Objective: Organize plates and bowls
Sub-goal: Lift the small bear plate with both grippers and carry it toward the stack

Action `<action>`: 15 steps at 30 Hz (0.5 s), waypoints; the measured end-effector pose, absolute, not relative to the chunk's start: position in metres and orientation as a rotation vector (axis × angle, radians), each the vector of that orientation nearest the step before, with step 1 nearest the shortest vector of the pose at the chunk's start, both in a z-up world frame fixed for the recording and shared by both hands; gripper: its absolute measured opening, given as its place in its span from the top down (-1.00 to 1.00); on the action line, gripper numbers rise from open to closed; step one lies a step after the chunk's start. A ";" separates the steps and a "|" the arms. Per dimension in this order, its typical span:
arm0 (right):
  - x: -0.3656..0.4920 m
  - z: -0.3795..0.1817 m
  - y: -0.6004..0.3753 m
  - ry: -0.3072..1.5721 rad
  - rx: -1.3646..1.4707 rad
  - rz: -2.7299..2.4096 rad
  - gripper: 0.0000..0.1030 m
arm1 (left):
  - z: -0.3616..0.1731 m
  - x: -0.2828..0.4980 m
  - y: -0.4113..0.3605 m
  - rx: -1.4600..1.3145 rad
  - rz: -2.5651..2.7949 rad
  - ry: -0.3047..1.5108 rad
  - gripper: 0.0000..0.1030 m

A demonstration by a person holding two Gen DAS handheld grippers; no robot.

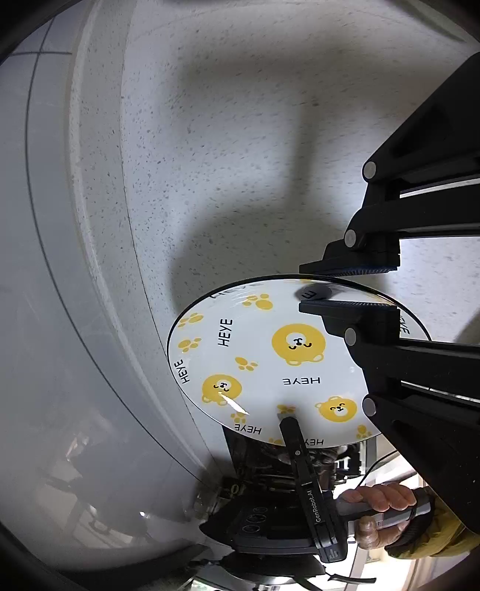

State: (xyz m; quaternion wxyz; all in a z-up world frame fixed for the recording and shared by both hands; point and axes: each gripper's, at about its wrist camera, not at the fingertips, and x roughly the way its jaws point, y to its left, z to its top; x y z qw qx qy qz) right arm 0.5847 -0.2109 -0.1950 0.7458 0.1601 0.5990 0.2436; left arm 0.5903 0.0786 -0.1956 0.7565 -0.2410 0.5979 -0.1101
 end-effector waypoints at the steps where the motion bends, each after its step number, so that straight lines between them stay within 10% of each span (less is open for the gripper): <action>1: 0.580 -0.191 -0.213 1.308 0.347 0.536 0.78 | -0.190 0.583 0.077 -0.528 -0.238 1.296 0.74; 15: 0.454 -0.125 -0.229 1.234 0.352 0.519 0.77 | -0.115 0.440 0.078 -0.540 -0.303 1.219 0.74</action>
